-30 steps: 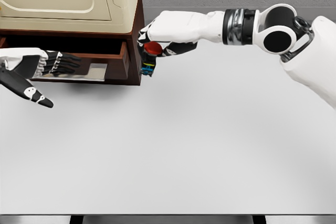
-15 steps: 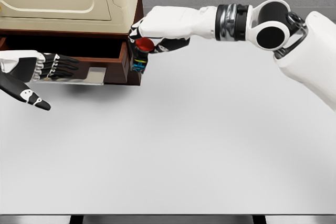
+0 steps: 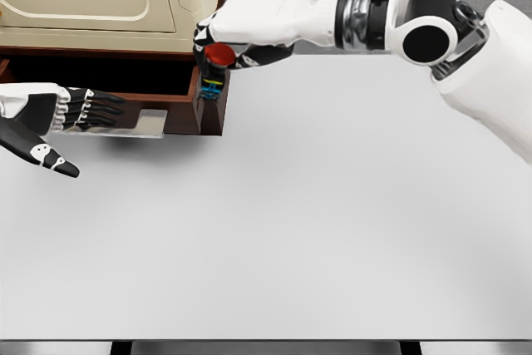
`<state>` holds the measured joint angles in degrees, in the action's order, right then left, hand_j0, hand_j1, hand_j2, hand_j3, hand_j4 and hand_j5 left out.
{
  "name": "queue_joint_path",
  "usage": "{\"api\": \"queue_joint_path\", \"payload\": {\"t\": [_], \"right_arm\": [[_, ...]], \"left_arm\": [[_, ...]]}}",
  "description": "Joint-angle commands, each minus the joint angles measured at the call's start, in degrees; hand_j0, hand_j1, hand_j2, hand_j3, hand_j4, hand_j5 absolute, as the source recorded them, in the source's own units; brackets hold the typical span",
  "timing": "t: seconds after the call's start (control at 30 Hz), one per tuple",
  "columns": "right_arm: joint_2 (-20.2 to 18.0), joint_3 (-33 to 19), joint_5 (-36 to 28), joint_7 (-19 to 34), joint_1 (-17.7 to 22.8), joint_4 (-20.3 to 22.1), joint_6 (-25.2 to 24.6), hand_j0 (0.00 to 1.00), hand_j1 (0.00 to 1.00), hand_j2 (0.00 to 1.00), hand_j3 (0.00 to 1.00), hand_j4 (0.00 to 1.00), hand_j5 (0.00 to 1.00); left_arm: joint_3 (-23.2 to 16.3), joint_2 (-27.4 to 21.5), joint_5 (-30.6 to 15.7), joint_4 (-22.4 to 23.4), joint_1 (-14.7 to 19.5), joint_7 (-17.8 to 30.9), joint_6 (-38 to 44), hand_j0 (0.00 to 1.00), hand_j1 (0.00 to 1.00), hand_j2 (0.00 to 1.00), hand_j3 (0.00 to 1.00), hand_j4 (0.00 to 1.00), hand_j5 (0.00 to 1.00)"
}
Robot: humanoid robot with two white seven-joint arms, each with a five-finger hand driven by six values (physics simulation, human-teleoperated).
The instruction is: Open the cabinet drawer with left arm, and place a switch into the drawer with right arm
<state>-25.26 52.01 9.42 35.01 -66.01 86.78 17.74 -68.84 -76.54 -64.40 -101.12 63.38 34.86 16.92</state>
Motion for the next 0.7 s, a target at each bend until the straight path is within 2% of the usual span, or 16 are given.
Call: {"api": "queue_joint_path", "payload": {"t": [0.0,0.27,0.67], "right_arm": [[0.65,0.37,-0.19,-0.01,0.0,0.06,-1.04,0.45,0.45,0.45,0.45,0.45,0.45],[1.53,0.55,-0.19,-0.01,-0.88,0.24,-2.62,0.45,0.45,0.45,0.45,0.45,0.45],[5.66,1.42,-0.01,-0.01,-2.46,-0.55,-4.55,0.45,0.45,0.45,0.45,0.45,0.45]], "left_arm": [[-1.56,-0.02,3.58,0.23,-0.01,0.14,0.3,1.0,1.0,1.0,1.0,1.0,1.0],[-1.56,-0.81,2.61,0.14,-0.09,0.14,0.3,1.0,1.0,1.0,1.0,1.0,1.0],[-1.48,-0.72,2.61,0.14,-0.01,0.14,0.3,1.0,1.0,1.0,1.0,1.0,1.0]]}}
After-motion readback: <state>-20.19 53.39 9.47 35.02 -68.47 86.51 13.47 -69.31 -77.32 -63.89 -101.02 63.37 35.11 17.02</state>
